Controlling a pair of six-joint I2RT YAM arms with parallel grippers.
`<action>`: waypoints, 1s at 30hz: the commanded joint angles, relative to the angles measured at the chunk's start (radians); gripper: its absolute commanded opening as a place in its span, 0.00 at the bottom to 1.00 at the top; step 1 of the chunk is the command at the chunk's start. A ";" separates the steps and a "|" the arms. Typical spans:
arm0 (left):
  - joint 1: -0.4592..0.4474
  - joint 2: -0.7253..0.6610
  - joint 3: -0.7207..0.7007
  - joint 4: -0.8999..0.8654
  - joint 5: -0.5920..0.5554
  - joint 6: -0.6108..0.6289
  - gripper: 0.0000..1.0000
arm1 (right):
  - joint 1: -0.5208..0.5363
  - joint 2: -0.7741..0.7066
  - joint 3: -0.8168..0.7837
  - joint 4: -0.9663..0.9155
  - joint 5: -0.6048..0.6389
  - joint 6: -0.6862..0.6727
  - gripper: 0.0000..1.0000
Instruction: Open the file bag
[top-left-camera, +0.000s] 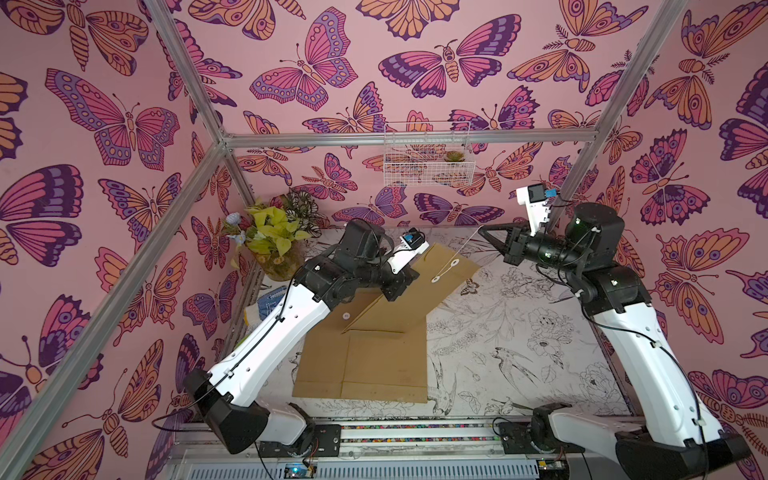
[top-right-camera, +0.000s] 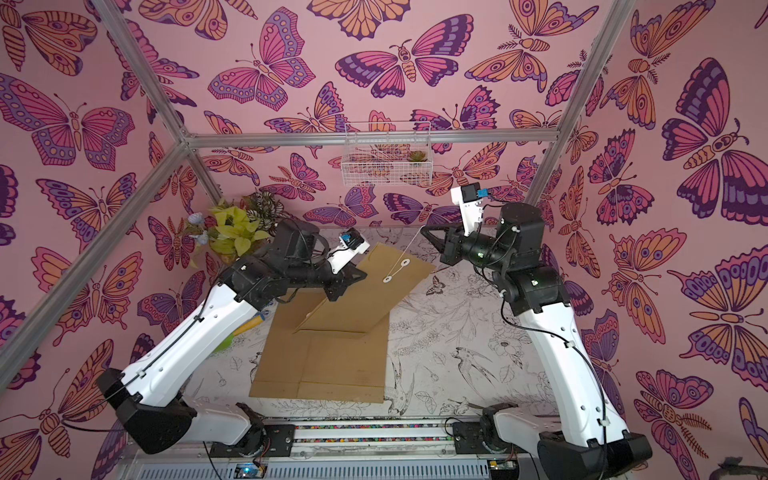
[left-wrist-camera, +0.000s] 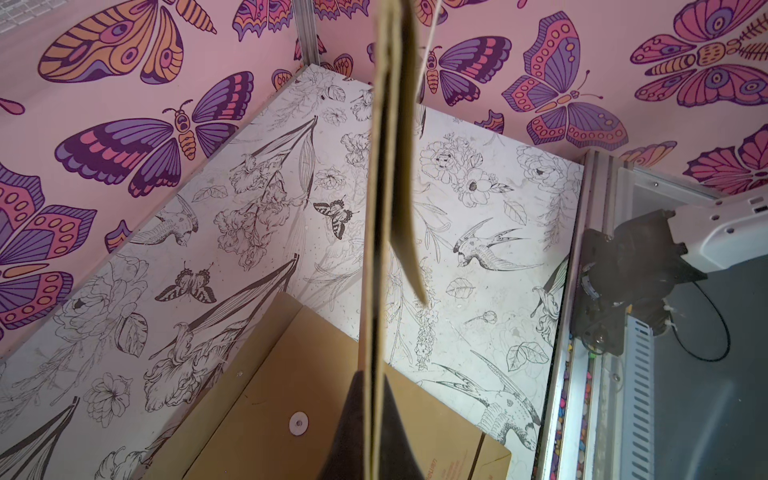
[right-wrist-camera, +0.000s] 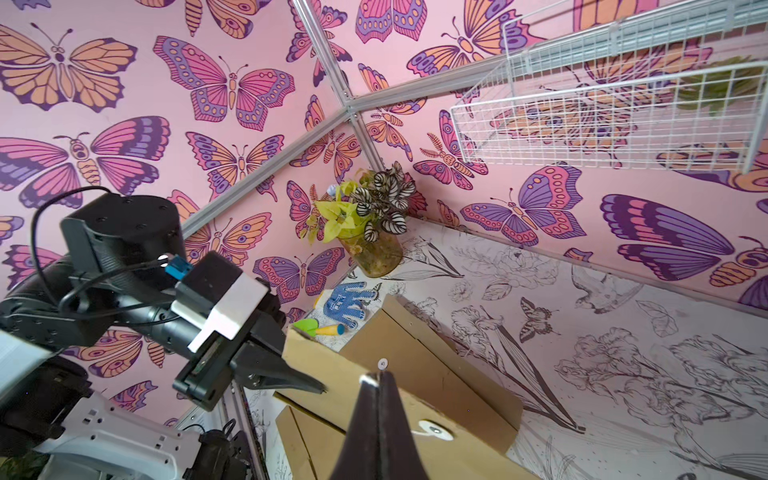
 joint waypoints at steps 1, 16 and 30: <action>-0.003 -0.010 0.004 0.075 -0.015 -0.055 0.00 | -0.003 -0.006 0.026 0.083 -0.075 0.049 0.00; -0.001 -0.035 -0.208 0.702 -0.095 -0.365 0.00 | -0.003 0.013 0.047 0.167 -0.147 0.145 0.00; 0.045 0.095 -0.295 1.198 -0.122 -0.680 0.00 | 0.034 0.078 -0.013 0.236 -0.103 0.280 0.00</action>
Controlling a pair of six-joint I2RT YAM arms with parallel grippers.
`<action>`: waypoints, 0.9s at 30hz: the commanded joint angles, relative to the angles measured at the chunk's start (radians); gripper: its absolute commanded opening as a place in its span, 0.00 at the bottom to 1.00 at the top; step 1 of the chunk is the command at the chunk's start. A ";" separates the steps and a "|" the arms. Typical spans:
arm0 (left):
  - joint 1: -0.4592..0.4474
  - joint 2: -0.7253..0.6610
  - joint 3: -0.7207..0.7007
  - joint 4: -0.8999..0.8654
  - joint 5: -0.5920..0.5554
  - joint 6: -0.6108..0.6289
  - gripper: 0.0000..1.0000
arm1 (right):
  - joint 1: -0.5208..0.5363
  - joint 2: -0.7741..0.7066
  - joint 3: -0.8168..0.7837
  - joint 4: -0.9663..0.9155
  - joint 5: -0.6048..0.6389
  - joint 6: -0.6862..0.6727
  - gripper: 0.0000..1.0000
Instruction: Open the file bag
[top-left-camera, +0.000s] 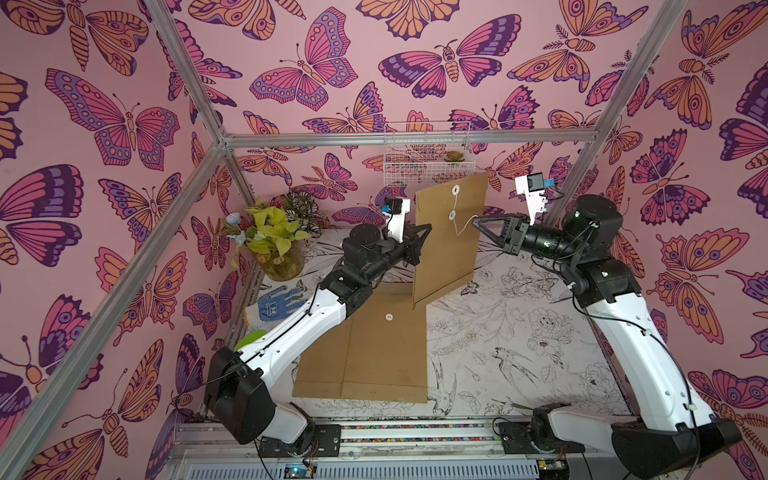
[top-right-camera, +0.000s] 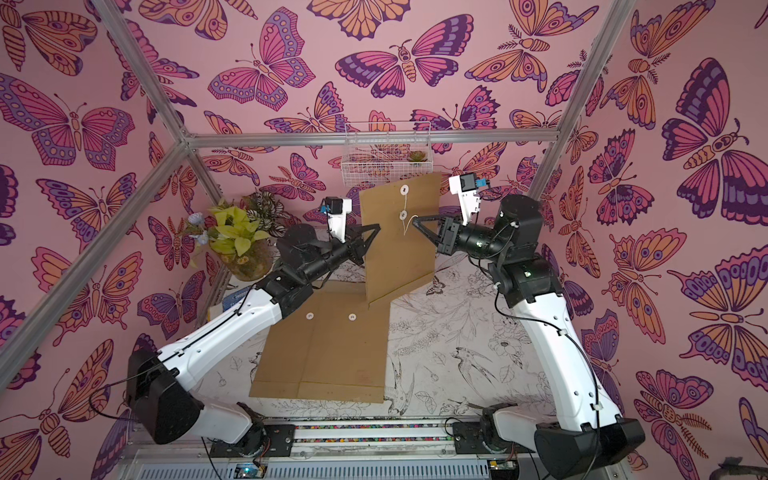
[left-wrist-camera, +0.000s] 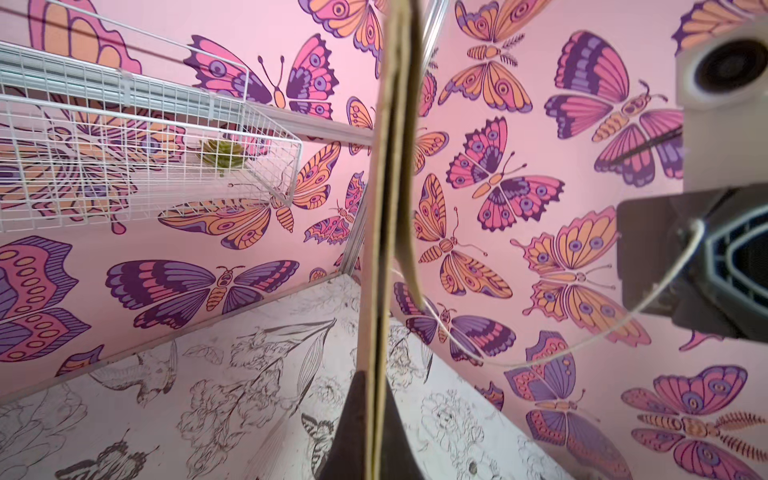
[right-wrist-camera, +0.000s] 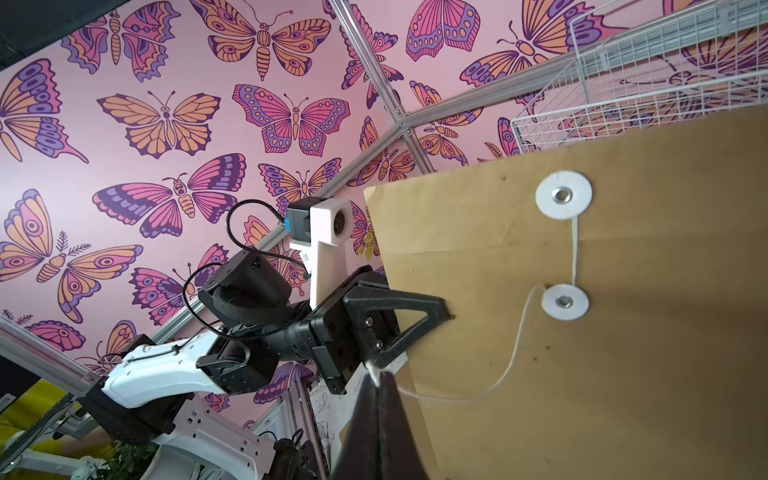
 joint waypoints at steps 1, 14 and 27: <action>0.021 0.035 0.001 0.162 -0.002 -0.098 0.00 | 0.033 0.024 -0.021 0.066 0.023 0.061 0.00; 0.099 0.107 0.064 0.194 0.011 -0.116 0.00 | 0.138 0.105 0.010 -0.198 0.199 -0.129 0.00; 0.168 0.126 0.087 0.243 0.045 -0.164 0.00 | 0.148 0.152 -0.040 -0.114 0.051 -0.035 0.00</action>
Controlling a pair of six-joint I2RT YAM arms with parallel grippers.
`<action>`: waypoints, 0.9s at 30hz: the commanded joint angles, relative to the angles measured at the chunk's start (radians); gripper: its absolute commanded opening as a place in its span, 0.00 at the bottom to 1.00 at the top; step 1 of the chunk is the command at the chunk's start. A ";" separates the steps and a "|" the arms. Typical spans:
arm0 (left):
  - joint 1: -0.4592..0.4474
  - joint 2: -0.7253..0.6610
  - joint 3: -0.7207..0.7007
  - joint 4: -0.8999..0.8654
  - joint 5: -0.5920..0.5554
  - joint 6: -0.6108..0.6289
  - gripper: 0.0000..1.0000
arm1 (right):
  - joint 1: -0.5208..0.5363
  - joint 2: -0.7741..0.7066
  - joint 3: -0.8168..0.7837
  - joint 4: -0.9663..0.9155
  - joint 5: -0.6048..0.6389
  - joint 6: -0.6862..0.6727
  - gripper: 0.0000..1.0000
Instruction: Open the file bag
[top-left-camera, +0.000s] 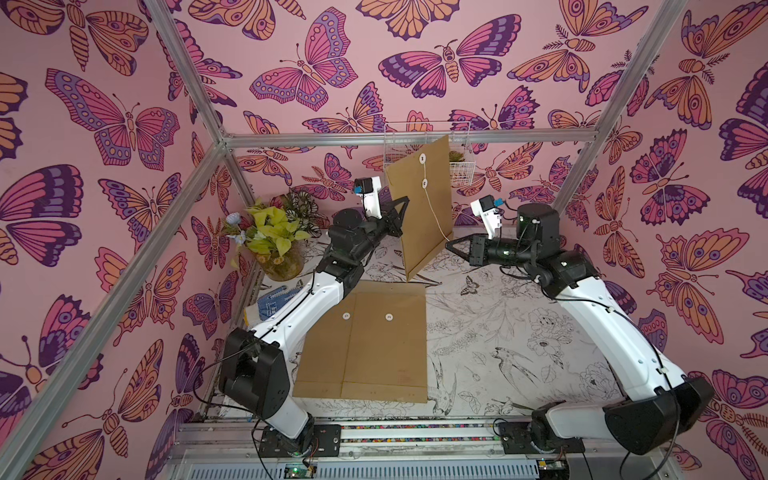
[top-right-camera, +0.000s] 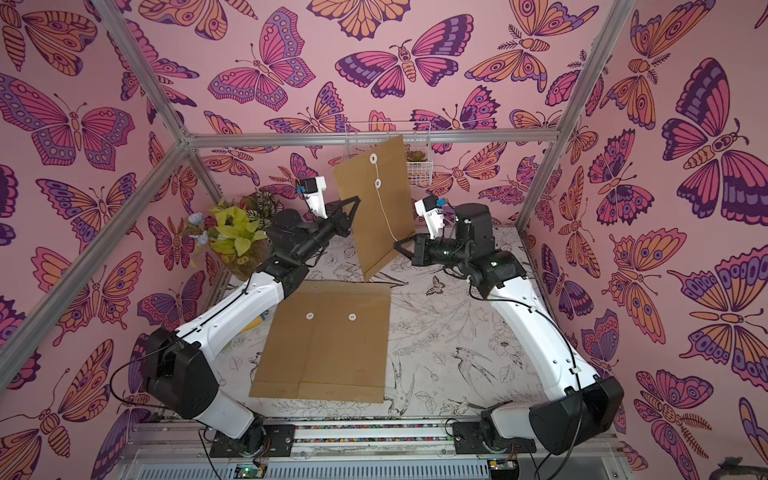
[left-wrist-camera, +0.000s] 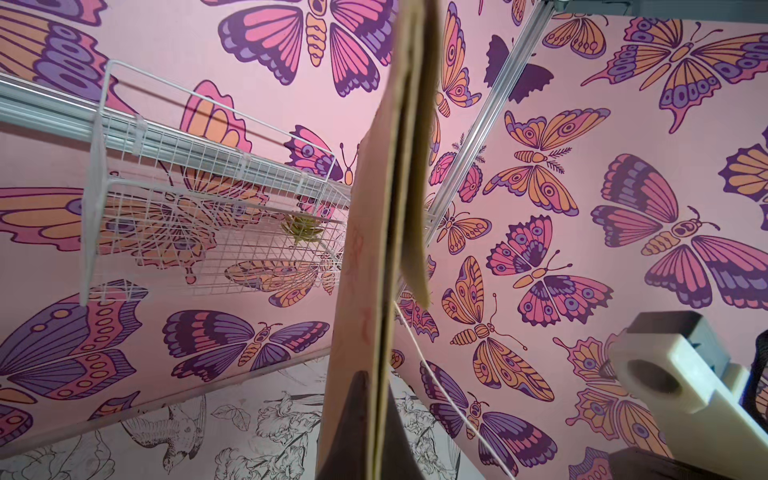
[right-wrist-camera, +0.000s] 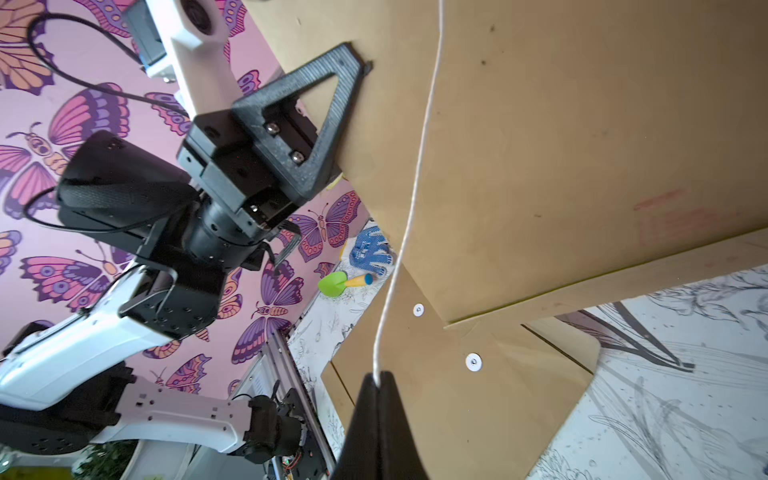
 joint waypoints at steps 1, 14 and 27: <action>0.008 0.014 0.022 0.071 0.032 -0.031 0.00 | 0.017 0.038 -0.023 0.103 -0.109 0.078 0.00; 0.011 0.015 0.019 0.093 0.040 -0.063 0.00 | 0.085 0.166 0.014 0.127 -0.182 0.089 0.00; 0.015 0.001 0.000 0.105 0.038 -0.076 0.00 | 0.085 0.200 0.009 -0.032 -0.055 -0.026 0.00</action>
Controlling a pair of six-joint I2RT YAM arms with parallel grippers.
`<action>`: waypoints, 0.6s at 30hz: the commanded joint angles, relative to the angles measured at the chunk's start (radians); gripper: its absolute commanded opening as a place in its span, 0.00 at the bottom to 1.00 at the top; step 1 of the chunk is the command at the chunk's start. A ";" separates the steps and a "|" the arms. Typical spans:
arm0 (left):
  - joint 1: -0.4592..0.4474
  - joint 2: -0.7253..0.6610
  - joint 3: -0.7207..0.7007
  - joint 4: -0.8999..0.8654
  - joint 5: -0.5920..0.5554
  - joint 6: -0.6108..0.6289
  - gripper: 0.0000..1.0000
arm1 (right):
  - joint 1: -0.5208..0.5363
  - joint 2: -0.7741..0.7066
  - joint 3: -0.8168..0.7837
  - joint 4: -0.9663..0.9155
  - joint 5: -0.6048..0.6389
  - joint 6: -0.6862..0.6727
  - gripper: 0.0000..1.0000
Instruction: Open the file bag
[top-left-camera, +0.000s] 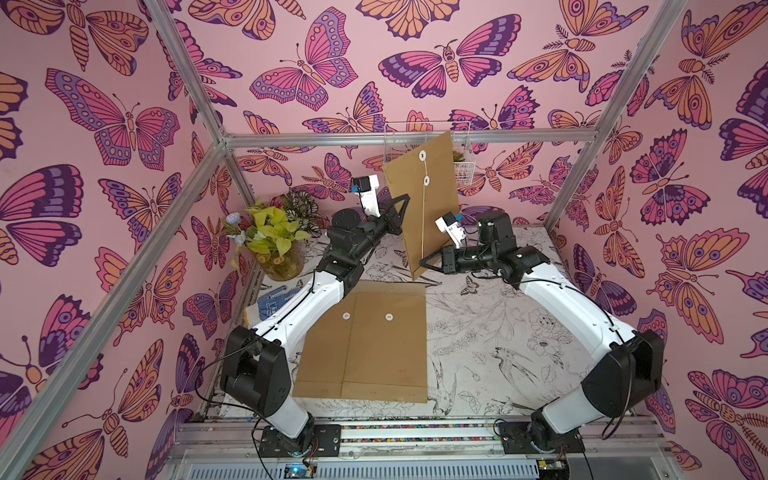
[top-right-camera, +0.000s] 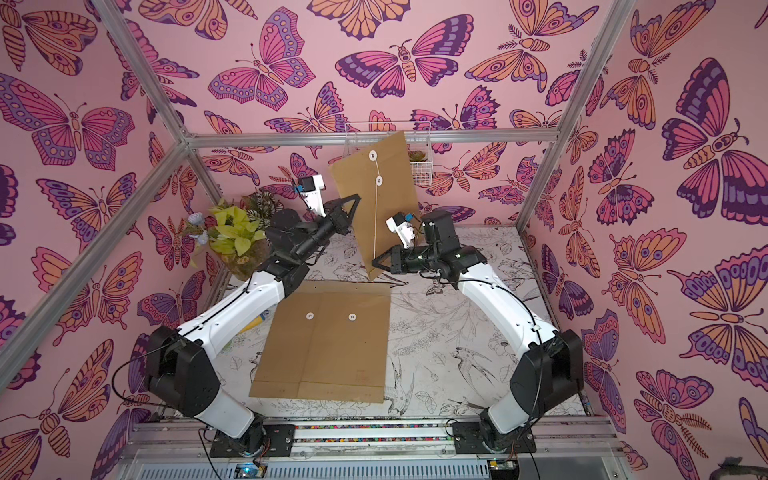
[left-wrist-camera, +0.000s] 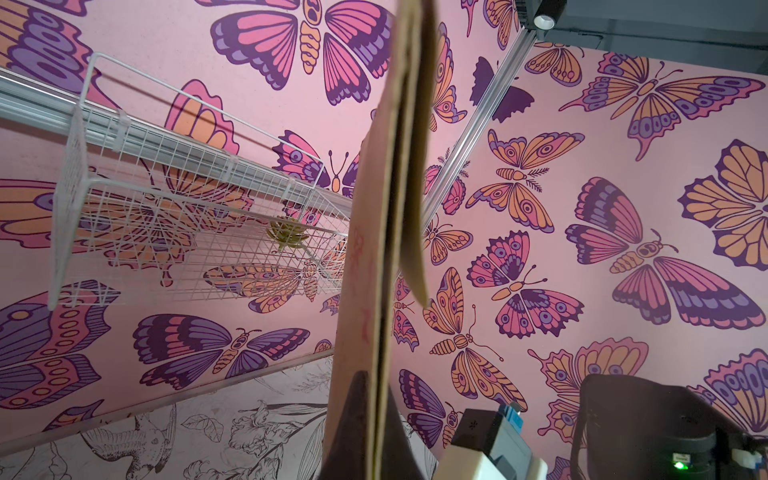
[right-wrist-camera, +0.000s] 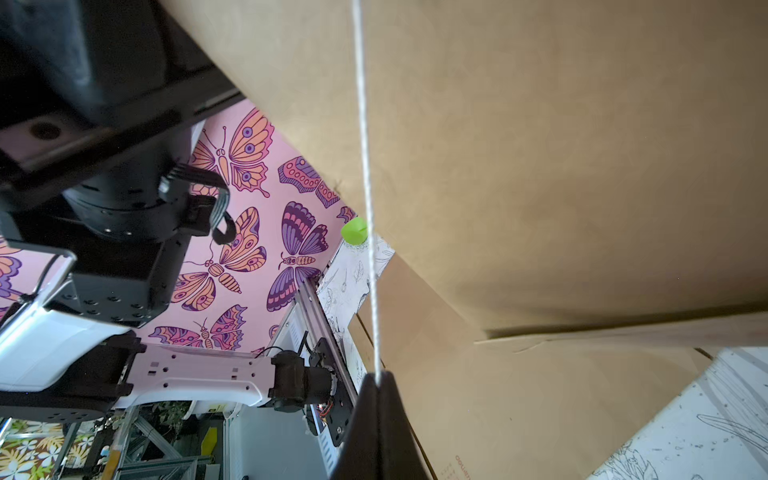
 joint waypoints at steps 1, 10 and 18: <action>0.011 -0.007 0.000 0.060 0.013 -0.009 0.00 | 0.003 0.005 0.015 -0.043 0.030 -0.040 0.00; 0.023 -0.027 0.000 0.046 0.045 -0.025 0.00 | -0.022 -0.002 -0.025 -0.063 0.095 -0.076 0.00; 0.040 -0.056 -0.001 0.011 0.109 -0.027 0.00 | -0.124 -0.045 -0.111 0.022 0.122 -0.010 0.00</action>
